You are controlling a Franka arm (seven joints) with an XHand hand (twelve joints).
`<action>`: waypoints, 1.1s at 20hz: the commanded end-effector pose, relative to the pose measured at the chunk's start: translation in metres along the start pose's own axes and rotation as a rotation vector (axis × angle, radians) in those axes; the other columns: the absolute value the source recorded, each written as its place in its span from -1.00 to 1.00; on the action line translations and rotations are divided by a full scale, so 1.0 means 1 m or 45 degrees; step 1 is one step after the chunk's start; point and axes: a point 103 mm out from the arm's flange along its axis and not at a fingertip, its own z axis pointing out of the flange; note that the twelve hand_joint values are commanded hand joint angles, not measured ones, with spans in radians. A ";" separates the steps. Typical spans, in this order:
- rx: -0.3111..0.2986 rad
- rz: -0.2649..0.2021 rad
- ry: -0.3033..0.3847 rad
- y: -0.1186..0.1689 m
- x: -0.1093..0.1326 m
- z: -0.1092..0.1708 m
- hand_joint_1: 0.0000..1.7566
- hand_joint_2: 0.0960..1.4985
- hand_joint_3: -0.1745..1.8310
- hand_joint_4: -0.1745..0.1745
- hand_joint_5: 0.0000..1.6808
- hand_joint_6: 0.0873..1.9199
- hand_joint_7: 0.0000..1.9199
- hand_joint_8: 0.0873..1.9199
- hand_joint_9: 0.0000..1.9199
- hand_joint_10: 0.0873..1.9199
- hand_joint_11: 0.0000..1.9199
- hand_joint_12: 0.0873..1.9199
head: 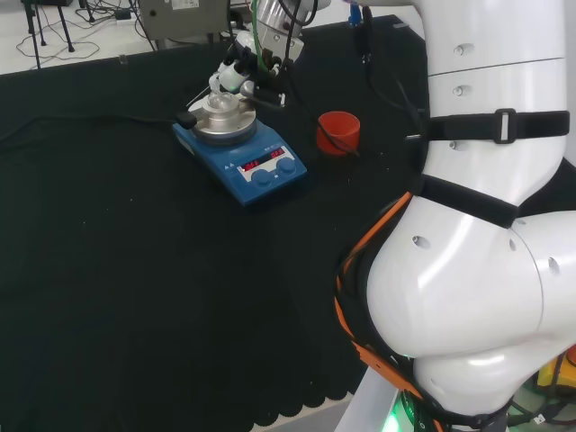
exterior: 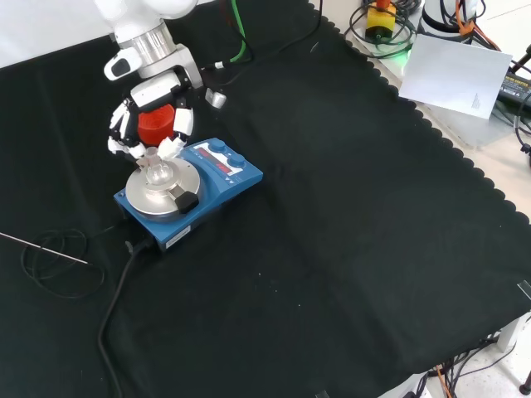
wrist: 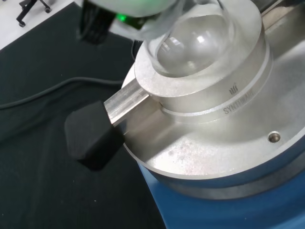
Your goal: Place the round-bottom flask on the heater.
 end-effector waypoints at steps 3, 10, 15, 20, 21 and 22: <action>0.024 0.001 -0.014 -0.004 0.000 0.001 0.02 -0.33 -0.11 -0.43 -0.40 -0.37 -0.70 -0.35 -0.46 -0.32 -0.73 0.37; -0.012 -0.011 -0.027 -0.016 0.003 -0.018 -0.07 -0.33 -0.18 -0.41 -0.47 -0.56 -0.74 -0.34 -0.49 -0.30 -0.76 0.37; -0.055 -0.001 -0.037 -0.036 0.004 -0.039 -0.08 -0.32 -0.20 -0.41 -0.47 -0.59 -0.74 -0.34 -0.50 -0.30 -0.76 0.37; -0.081 0.016 -0.041 -0.059 -0.002 -0.053 -0.06 -0.31 -0.21 -0.40 -0.45 -0.62 -0.74 -0.34 -0.50 -0.30 -0.77 0.38; -0.084 0.018 -0.041 -0.063 -0.004 -0.055 -0.06 -0.31 -0.22 -0.40 -0.45 -0.63 -0.74 -0.34 -0.50 -0.30 -0.77 0.38; -0.088 0.023 -0.042 -0.068 -0.006 -0.057 -0.06 -0.30 -0.22 -0.40 -0.45 -0.63 -0.74 -0.34 -0.50 -0.30 -0.77 0.38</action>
